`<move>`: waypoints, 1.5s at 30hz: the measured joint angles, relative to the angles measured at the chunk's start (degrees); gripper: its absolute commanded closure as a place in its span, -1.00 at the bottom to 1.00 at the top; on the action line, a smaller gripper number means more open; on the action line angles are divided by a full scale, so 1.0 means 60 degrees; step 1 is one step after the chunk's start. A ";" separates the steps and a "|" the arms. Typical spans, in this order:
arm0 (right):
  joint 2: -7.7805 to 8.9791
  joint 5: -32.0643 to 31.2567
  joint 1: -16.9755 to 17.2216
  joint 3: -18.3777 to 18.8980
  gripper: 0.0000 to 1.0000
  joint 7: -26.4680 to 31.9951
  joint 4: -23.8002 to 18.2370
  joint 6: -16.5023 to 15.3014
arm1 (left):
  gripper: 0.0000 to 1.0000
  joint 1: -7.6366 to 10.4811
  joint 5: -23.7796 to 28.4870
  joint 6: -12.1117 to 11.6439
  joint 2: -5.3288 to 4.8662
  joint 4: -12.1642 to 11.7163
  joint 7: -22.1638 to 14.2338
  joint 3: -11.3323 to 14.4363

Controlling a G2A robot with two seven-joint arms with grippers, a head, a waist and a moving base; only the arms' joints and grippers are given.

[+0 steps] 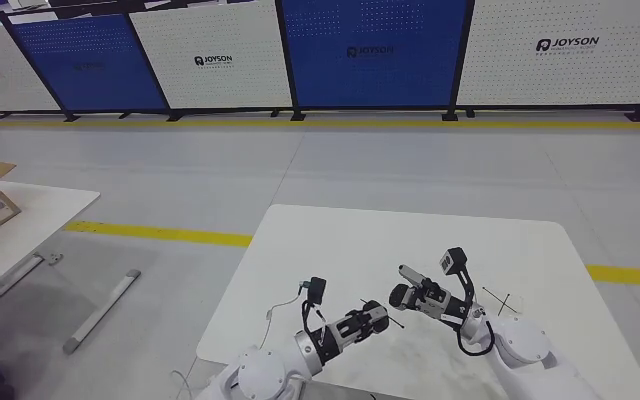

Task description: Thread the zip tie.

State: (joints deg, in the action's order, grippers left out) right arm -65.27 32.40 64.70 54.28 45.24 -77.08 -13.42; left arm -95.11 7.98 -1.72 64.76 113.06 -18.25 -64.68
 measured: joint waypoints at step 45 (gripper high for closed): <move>0.0000 0.0000 0.0000 0.0000 -1.00 0.0000 0.0000 0.0000 | 1.00 0.0010 0.1505 -0.2474 0.0183 0.0780 0.0765 -0.0381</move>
State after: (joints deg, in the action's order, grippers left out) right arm -65.27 32.40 64.70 54.28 45.24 -77.08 -13.42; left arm -95.05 17.01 -16.56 65.86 117.74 -13.66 -66.96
